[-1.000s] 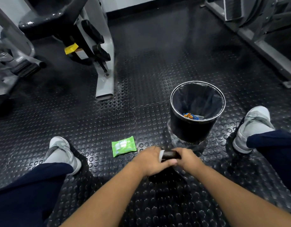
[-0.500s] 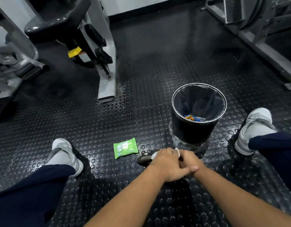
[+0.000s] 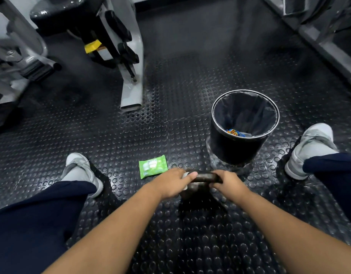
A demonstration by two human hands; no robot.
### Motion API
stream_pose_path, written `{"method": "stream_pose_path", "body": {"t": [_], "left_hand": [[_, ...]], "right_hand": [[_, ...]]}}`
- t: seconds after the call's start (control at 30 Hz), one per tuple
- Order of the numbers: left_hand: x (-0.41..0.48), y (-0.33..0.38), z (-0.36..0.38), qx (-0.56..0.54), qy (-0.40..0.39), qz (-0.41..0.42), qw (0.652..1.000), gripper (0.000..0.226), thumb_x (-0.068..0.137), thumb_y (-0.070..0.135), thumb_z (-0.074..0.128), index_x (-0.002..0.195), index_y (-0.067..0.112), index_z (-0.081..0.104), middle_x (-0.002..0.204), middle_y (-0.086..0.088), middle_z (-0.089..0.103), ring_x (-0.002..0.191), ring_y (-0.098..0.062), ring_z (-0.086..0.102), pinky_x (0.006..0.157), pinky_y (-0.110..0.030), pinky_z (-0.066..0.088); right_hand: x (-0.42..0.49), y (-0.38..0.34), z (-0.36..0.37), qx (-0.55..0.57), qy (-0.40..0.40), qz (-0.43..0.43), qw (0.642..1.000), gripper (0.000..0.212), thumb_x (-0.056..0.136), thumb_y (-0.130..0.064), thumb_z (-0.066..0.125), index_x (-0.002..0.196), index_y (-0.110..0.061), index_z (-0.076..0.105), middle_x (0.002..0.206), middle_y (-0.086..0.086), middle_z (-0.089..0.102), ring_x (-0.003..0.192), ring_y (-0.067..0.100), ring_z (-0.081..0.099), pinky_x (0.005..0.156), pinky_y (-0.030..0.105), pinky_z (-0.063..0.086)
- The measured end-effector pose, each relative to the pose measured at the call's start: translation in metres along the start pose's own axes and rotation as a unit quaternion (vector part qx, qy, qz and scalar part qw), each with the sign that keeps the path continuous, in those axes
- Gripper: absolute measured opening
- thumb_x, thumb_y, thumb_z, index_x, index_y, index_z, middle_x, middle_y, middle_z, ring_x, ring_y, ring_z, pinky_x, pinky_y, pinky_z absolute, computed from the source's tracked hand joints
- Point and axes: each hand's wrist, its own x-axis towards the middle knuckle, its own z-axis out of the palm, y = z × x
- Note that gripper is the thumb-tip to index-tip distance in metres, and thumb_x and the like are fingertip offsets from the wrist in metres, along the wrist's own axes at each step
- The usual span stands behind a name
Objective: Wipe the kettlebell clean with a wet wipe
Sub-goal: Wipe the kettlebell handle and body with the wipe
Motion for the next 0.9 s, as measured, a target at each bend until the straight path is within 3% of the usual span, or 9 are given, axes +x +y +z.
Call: {"method": "stream_pose_path", "body": {"t": [0.1,0.23,0.43,0.53,0.67,0.8,0.9], "left_hand": [[0.007,0.028,0.001,0.03,-0.008,0.026,0.999,0.093,0.092,0.084,0.019,0.155,0.019,0.041,0.161,-0.005,0.04,0.149,-0.025,0.035,0.12,-0.044,0.031],[0.013,0.065,0.012,0.085,-0.013,0.066,0.994,0.075,0.099,0.072,0.027,0.144,0.017,0.049,0.141,-0.01,0.054,0.134,-0.028,0.048,0.111,-0.044,0.038],[-0.001,0.034,0.012,0.056,0.034,0.083,0.994,0.059,0.101,0.047,0.037,0.153,0.019,0.041,0.145,-0.005,0.051,0.134,-0.027,0.048,0.111,-0.041,0.039],[-0.01,0.002,0.002,0.005,0.023,0.021,1.0,0.052,0.105,0.041,0.039,0.152,0.02,0.042,0.151,-0.004,0.049,0.134,-0.023,0.048,0.103,-0.034,0.037],[-0.008,-0.001,-0.01,0.015,0.004,-0.023,1.0,0.053,0.102,0.048,0.039,0.144,0.016,0.05,0.149,-0.005,0.051,0.131,-0.024,0.05,0.104,-0.037,0.041],[0.003,0.042,-0.004,0.027,-0.01,0.005,1.0,0.049,0.093,0.057,0.041,0.116,0.017,0.059,0.125,-0.008,0.062,0.112,-0.026,0.057,0.097,-0.04,0.048],[0.015,0.071,0.007,0.068,-0.022,0.043,0.997,0.063,0.088,0.063,0.036,0.123,0.017,0.059,0.122,-0.009,0.061,0.117,-0.028,0.054,0.1,-0.045,0.045]], "right_hand": [[-0.001,-0.001,-0.001,0.003,-0.002,-0.006,1.0,0.032,0.081,-0.014,0.078,0.111,-0.025,0.072,0.093,-0.007,0.075,0.091,0.012,0.069,0.087,0.028,0.052],[-0.001,-0.002,-0.001,-0.01,0.003,-0.006,1.0,0.022,0.084,-0.012,0.067,0.099,-0.028,0.071,0.082,-0.008,0.071,0.072,0.008,0.065,0.059,0.016,0.043],[0.001,-0.002,0.0,-0.001,0.001,0.0,1.0,0.029,0.078,-0.014,0.078,0.105,-0.025,0.072,0.088,-0.007,0.072,0.087,0.012,0.065,0.077,0.025,0.045],[0.001,0.0,-0.001,0.001,-0.006,0.006,1.0,0.028,0.081,-0.018,0.079,0.105,-0.029,0.071,0.089,-0.007,0.073,0.087,0.012,0.066,0.075,0.024,0.046],[0.001,0.0,-0.001,0.007,-0.007,0.011,1.0,0.026,0.082,-0.018,0.078,0.105,-0.029,0.07,0.09,-0.007,0.073,0.083,0.009,0.066,0.074,0.025,0.049],[0.0,-0.002,-0.002,-0.002,-0.007,0.017,1.0,0.029,0.081,-0.016,0.078,0.107,-0.026,0.071,0.093,-0.005,0.073,0.09,0.013,0.067,0.083,0.028,0.051],[0.0,-0.001,-0.001,-0.02,-0.001,0.001,1.0,0.028,0.081,-0.01,0.07,0.106,-0.023,0.071,0.091,-0.006,0.071,0.088,0.013,0.065,0.075,0.023,0.046]]}}
